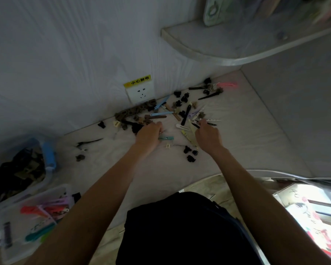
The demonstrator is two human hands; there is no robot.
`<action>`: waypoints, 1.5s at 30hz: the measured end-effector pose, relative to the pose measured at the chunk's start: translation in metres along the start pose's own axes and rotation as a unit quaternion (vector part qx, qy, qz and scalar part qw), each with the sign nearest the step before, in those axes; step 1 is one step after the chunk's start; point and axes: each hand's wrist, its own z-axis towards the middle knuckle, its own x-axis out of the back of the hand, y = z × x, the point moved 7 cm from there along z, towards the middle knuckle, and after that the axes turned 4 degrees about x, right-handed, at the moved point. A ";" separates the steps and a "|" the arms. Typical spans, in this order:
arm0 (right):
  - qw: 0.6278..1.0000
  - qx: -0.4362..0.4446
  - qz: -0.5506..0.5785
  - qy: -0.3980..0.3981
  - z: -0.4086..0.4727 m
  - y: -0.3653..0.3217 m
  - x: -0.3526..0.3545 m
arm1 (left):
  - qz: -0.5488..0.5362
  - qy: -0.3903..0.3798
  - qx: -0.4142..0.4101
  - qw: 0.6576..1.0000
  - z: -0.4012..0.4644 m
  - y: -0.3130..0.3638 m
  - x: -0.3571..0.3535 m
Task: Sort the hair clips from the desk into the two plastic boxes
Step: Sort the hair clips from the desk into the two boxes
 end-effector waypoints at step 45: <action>0.996 0.055 -0.040 -0.050 0.015 0.000 -0.014 | 0.104 -0.023 -0.119 0.987 -0.002 0.047 -0.018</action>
